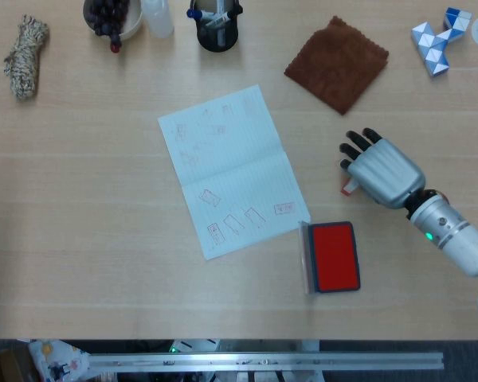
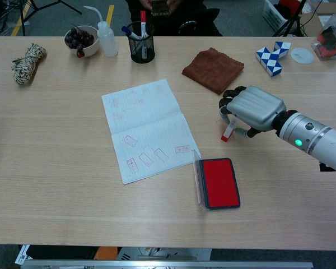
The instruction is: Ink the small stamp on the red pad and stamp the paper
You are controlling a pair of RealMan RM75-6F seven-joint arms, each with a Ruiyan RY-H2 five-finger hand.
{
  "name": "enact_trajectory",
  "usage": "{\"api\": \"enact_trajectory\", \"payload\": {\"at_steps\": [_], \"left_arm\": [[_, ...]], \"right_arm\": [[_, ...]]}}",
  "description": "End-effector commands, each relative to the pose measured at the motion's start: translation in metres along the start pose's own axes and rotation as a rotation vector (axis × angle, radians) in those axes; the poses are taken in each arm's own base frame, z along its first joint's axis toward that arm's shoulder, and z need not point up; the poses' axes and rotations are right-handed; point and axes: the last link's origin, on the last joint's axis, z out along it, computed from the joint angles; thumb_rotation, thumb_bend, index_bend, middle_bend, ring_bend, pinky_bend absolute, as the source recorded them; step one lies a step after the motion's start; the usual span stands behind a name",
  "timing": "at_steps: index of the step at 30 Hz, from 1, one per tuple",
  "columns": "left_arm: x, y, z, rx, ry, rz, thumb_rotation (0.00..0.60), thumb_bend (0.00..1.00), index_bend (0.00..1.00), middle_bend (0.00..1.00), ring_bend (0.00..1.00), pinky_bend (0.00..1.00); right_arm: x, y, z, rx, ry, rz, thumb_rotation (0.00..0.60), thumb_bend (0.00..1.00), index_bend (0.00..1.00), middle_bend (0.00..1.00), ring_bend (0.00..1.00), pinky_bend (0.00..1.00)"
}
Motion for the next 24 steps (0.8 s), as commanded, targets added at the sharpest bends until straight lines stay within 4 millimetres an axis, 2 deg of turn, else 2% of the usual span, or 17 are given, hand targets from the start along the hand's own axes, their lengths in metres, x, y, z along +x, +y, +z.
{"api": "enact_trajectory", "payload": {"at_steps": [1, 17, 24], "left_arm": [[0.0001, 0.0, -0.0001, 0.001, 0.001, -0.001, 0.6, 0.2, 0.17, 0.12, 0.15, 0.16], [0.0007, -0.0022, -0.0007, 0.009, 0.004, -0.001, 0.6, 0.2, 0.17, 0.12, 0.15, 0.16], [0.0011, -0.004, -0.0014, 0.013, 0.006, -0.003, 0.6, 0.2, 0.17, 0.12, 0.15, 0.16]], "right_arm": [[0.0003, 0.0003, 0.0004, -0.001, 0.001, 0.001, 0.6, 0.3, 0.48, 0.3, 0.14, 0.21], [-0.0023, -0.0027, 0.0022, 0.004, -0.009, 0.011, 0.6, 0.31, 0.52, 0.33, 0.15, 0.22], [-0.0006, -0.0023, 0.0028, -0.002, -0.003, 0.019, 0.6, 0.37, 0.59, 0.36, 0.17, 0.22]]}}
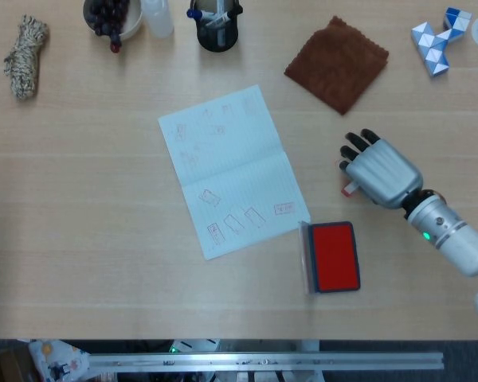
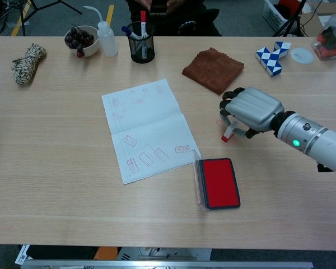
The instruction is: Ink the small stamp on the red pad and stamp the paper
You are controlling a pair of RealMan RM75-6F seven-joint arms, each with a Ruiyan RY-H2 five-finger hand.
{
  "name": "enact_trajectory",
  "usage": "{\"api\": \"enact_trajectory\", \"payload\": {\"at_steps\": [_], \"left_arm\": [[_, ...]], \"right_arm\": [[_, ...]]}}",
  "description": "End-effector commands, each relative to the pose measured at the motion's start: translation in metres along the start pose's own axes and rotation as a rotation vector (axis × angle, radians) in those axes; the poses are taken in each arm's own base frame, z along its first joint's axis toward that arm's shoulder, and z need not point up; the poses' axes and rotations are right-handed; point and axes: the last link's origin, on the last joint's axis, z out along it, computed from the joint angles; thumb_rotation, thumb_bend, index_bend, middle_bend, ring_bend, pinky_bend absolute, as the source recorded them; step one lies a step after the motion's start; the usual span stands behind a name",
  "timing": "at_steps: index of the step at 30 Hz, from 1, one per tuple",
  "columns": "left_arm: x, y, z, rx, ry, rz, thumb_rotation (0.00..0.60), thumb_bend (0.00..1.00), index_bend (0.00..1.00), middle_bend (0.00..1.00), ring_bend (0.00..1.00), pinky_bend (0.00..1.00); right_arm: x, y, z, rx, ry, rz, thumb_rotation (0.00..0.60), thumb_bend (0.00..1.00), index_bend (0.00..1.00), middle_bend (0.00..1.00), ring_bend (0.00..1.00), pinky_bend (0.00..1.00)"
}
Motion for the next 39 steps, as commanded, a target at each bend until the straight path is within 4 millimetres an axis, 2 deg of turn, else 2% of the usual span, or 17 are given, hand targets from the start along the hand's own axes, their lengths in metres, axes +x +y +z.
{"api": "enact_trajectory", "payload": {"at_steps": [1, 5, 9, 13, 17, 27, 39], "left_arm": [[0.0, -0.001, 0.0, 0.002, 0.001, 0.0, 0.6, 0.2, 0.17, 0.12, 0.15, 0.16], [0.001, -0.001, 0.0, 0.002, 0.003, -0.001, 0.6, 0.2, 0.17, 0.11, 0.15, 0.16], [0.001, 0.001, 0.0, -0.006, 0.002, -0.001, 0.6, 0.2, 0.17, 0.11, 0.15, 0.16], [0.0, 0.003, -0.001, -0.013, -0.002, -0.001, 0.6, 0.2, 0.17, 0.11, 0.15, 0.16], [-0.001, 0.004, -0.001, -0.016, -0.005, 0.0, 0.6, 0.2, 0.17, 0.11, 0.15, 0.16], [-0.001, 0.002, -0.002, -0.011, -0.005, -0.002, 0.6, 0.2, 0.17, 0.11, 0.15, 0.16], [-0.001, -0.002, -0.004, -0.004, -0.004, -0.006, 0.6, 0.2, 0.17, 0.11, 0.15, 0.16]], "right_arm": [[0.003, 0.001, -0.001, -0.002, 0.006, 0.011, 0.6, 0.37, 0.6, 0.37, 0.17, 0.22], [0.015, -0.002, -0.01, 0.021, 0.032, 0.038, 0.6, 0.37, 0.61, 0.38, 0.18, 0.22], [0.028, -0.007, -0.03, 0.072, 0.034, 0.058, 0.6, 0.37, 0.61, 0.38, 0.18, 0.22], [0.03, -0.015, -0.05, 0.122, 0.013, 0.027, 0.6, 0.37, 0.61, 0.38, 0.18, 0.22], [0.028, -0.022, -0.061, 0.153, 0.009, 0.007, 0.6, 0.37, 0.62, 0.39, 0.18, 0.22], [0.025, -0.04, -0.059, 0.195, 0.051, -0.036, 0.6, 0.37, 0.64, 0.42, 0.22, 0.22], [0.017, -0.058, -0.052, 0.229, 0.022, -0.061, 0.6, 0.37, 0.66, 0.46, 0.28, 0.23]]}}
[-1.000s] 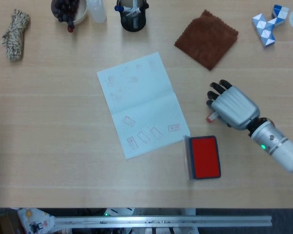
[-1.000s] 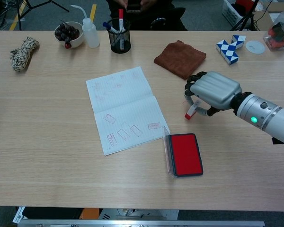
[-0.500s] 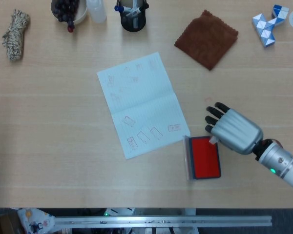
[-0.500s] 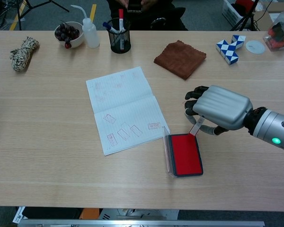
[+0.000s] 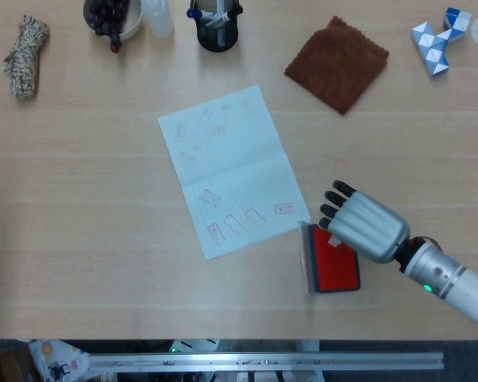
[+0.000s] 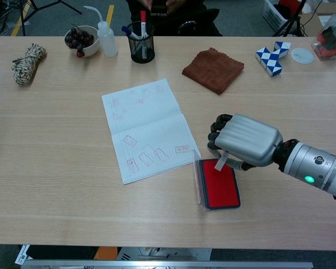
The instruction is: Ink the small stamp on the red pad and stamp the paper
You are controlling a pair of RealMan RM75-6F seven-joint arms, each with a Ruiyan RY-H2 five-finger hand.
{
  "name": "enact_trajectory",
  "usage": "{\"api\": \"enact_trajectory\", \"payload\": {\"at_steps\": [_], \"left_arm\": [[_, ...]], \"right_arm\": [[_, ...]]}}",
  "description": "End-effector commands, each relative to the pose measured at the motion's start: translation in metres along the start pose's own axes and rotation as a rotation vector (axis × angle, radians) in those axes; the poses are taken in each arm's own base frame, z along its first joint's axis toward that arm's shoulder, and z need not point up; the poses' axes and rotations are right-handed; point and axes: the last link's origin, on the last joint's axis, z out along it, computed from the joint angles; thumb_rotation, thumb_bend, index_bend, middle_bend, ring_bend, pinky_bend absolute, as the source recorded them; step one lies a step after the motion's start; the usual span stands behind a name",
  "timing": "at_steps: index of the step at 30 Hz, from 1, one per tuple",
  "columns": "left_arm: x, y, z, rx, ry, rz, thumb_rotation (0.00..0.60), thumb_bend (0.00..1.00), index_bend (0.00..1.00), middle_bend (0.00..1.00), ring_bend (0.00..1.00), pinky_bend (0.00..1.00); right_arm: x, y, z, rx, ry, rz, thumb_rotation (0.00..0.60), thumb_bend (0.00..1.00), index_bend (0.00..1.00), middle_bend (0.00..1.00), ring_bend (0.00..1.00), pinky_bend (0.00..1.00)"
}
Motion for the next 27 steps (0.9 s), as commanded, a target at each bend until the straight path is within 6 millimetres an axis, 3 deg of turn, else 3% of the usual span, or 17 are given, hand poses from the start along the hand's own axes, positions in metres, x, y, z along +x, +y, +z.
{"api": "enact_trajectory", "payload": {"at_steps": [1, 27], "left_arm": [[0.0, -0.001, 0.0, 0.001, 0.001, -0.001, 0.6, 0.2, 0.17, 0.11, 0.15, 0.16], [-0.003, -0.007, -0.002, 0.013, -0.004, -0.005, 0.6, 0.2, 0.17, 0.11, 0.15, 0.15]], "right_arm": [[-0.001, -0.002, 0.001, 0.005, -0.01, -0.008, 0.6, 0.37, 0.66, 0.46, 0.28, 0.23], [-0.014, -0.012, 0.012, 0.007, -0.062, -0.041, 0.6, 0.37, 0.67, 0.47, 0.3, 0.23]]}}
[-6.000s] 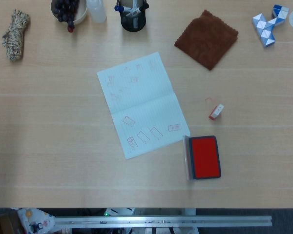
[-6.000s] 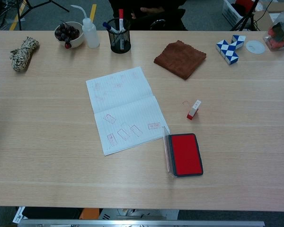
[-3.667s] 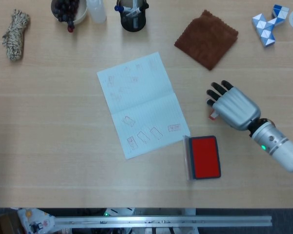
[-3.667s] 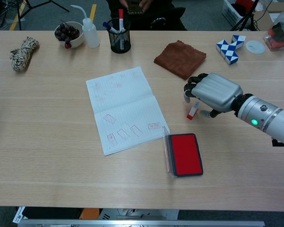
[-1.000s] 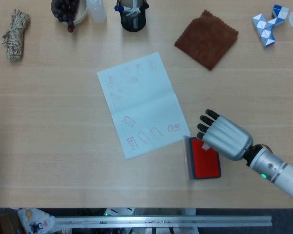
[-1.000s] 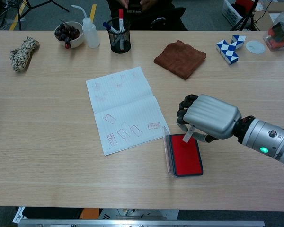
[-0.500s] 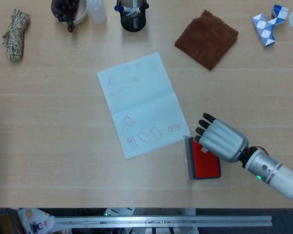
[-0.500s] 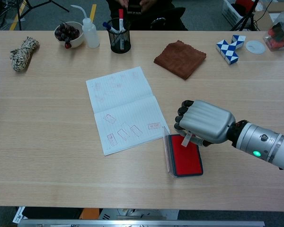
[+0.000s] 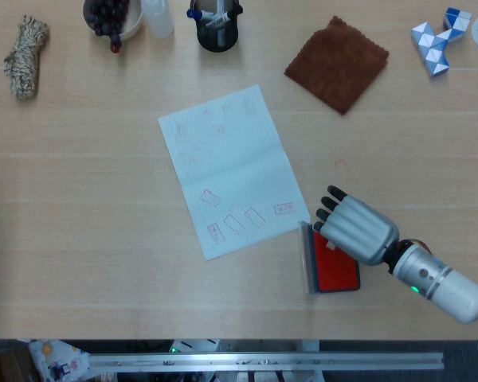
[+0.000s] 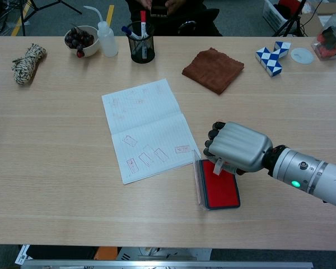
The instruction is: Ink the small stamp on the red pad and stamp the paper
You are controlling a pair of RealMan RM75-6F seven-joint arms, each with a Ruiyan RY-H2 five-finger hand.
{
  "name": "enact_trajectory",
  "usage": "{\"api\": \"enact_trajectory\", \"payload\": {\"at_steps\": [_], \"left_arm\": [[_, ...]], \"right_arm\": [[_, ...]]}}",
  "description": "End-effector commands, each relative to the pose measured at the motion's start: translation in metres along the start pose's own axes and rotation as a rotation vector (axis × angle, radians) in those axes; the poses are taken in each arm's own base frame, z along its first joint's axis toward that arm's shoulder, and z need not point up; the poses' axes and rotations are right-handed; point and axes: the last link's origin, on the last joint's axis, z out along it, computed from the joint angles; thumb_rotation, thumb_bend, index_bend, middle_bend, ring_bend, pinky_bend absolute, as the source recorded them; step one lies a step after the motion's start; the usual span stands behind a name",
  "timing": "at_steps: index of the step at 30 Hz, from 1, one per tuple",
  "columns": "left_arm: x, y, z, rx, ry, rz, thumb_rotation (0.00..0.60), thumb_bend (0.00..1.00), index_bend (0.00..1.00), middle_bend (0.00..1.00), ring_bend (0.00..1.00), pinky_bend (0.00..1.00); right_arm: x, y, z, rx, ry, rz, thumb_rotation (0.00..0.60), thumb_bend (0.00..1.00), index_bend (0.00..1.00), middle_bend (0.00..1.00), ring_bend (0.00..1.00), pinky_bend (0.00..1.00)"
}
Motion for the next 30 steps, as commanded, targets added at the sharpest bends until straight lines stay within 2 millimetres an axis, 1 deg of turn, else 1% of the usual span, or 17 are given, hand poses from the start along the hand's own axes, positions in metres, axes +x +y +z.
{"api": "enact_trajectory", "payload": {"at_steps": [1, 16, 18, 23, 26, 30], "left_arm": [[0.0, 0.0, 0.0, 0.001, -0.001, 0.0, 0.6, 0.2, 0.17, 0.11, 0.15, 0.15], [-0.001, -0.002, -0.001, 0.002, 0.0, -0.002, 0.6, 0.2, 0.17, 0.1, 0.15, 0.15], [-0.001, -0.003, -0.001, 0.002, -0.001, -0.003, 0.6, 0.2, 0.17, 0.1, 0.15, 0.15], [0.002, -0.003, -0.002, 0.004, 0.007, -0.004, 0.6, 0.2, 0.16, 0.1, 0.15, 0.15], [0.003, -0.003, -0.002, 0.003, 0.01, -0.006, 0.6, 0.2, 0.17, 0.1, 0.15, 0.15], [0.003, -0.001, -0.002, -0.003, 0.01, -0.007, 0.6, 0.2, 0.16, 0.1, 0.15, 0.15]], "right_arm": [[-0.001, -0.001, 0.0, 0.002, -0.003, -0.002, 0.6, 0.37, 0.68, 0.48, 0.3, 0.23], [-0.004, -0.005, -0.002, 0.012, -0.005, -0.014, 0.6, 0.37, 0.69, 0.48, 0.31, 0.23], [-0.001, -0.004, -0.003, 0.009, 0.005, -0.003, 0.6, 0.37, 0.69, 0.48, 0.31, 0.23], [0.017, 0.005, -0.01, -0.02, 0.068, 0.053, 0.6, 0.37, 0.69, 0.49, 0.31, 0.23], [0.033, 0.015, -0.013, -0.041, 0.103, 0.09, 0.6, 0.37, 0.69, 0.49, 0.31, 0.23], [0.05, 0.028, -0.01, -0.068, 0.133, 0.121, 0.6, 0.37, 0.69, 0.49, 0.31, 0.23]]}}
